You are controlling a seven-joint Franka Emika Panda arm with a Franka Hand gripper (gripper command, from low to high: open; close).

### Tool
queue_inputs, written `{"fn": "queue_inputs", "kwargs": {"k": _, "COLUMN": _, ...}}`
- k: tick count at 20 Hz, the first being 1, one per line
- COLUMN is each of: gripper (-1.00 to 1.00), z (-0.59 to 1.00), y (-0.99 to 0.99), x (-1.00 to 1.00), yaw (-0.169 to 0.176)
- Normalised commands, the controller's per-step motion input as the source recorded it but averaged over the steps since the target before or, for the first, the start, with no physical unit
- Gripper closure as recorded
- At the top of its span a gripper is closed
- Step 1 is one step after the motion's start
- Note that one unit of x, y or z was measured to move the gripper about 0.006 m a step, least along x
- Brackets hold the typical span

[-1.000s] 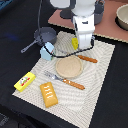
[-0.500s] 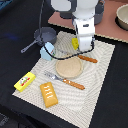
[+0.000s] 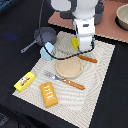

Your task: Interact with the objects in diverse but meaningful ways.

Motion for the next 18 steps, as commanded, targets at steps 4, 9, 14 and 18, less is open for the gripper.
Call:
{"fn": "queue_inputs", "kwargs": {"k": 4, "gripper": 1.00, "z": -0.01, "y": 0.11, "x": 0.01, "yaw": 0.027}}
{"fn": "queue_inputs", "kwargs": {"k": 9, "gripper": 1.00, "z": 0.00, "y": 0.13, "x": 0.04, "yaw": 0.013}}
{"fn": "queue_inputs", "kwargs": {"k": 14, "gripper": 1.00, "z": -0.01, "y": 0.08, "x": 0.00, "yaw": 0.001}}
{"fn": "queue_inputs", "kwargs": {"k": 18, "gripper": 1.00, "z": 0.65, "y": 0.33, "x": 0.02, "yaw": 0.000}}
